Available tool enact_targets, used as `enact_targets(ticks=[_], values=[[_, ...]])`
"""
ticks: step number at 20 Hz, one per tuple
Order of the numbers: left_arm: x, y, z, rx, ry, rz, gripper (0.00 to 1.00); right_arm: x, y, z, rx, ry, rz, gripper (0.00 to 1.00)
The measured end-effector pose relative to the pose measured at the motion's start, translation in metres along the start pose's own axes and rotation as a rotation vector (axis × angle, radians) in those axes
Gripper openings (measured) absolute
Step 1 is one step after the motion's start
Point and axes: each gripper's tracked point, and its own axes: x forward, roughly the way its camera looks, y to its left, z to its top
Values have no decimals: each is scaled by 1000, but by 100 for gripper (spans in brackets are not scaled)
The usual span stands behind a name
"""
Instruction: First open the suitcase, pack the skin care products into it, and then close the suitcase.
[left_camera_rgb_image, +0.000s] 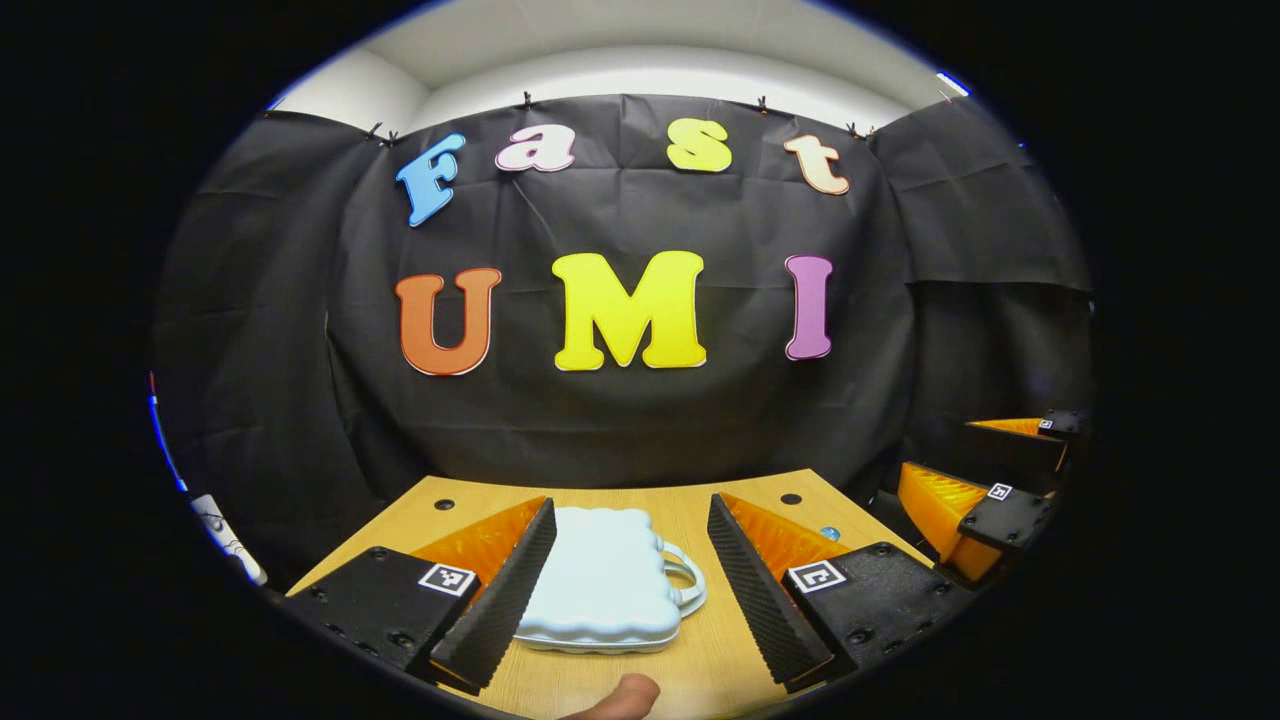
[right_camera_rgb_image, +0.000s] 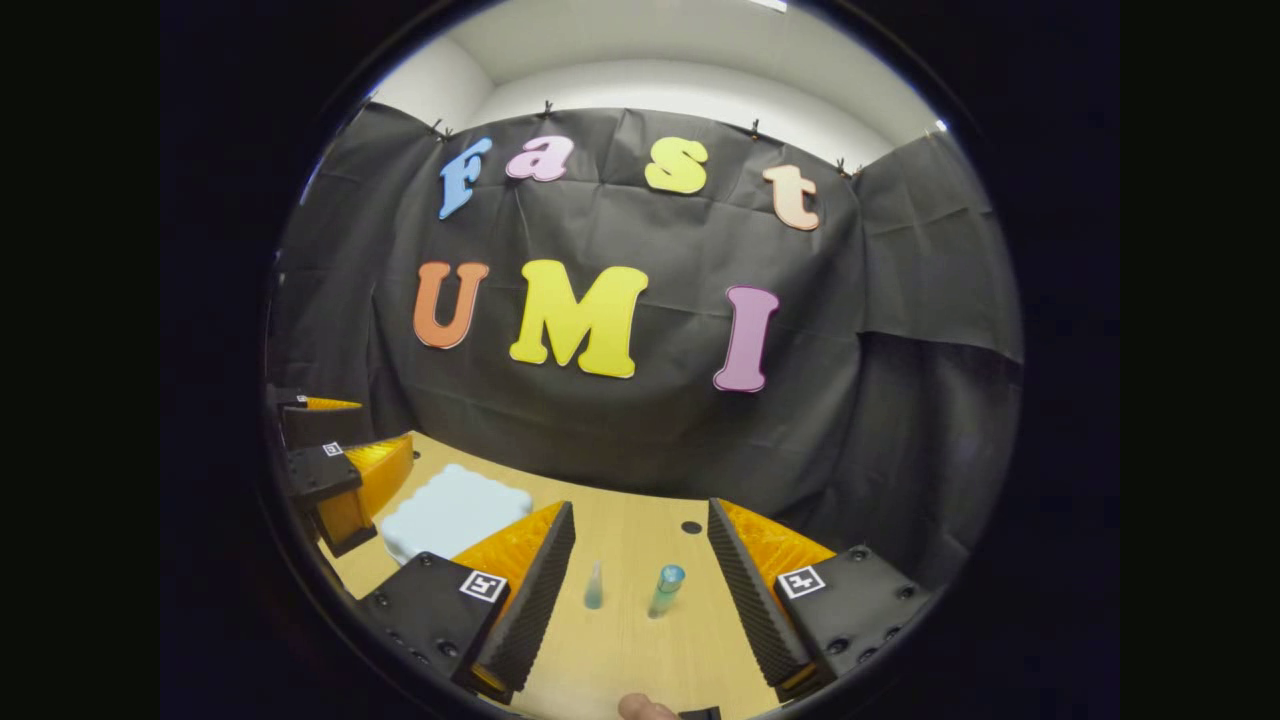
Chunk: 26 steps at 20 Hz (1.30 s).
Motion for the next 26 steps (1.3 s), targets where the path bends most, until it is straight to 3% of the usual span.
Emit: enact_targets(ticks=[5, 11, 15, 19, 22, 26], values=[[15, -12, -23, 37, 80, -28, 97, 6, -9, -9, 1, 23, -17, 80], [45, -36, -98, 243, 314, -127, 98, 17, -39, -34, 25, 89, -78, 80], [74, -56, -121, 326, 340, -202, 96, 22, -66, -52, 47, 145, -135, 80], [100, -69, -162, 519, 464, -307, 98, 28, -107, -58, 20, 157, -205, 80], [117, -73, -191, 684, 528, -359, 92, 26, -152, -65, 2, 170, -284, 79], [125, -80, -224, 804, 633, -397, 92, 18, -191, -88, 11, 227, -358, 80]])
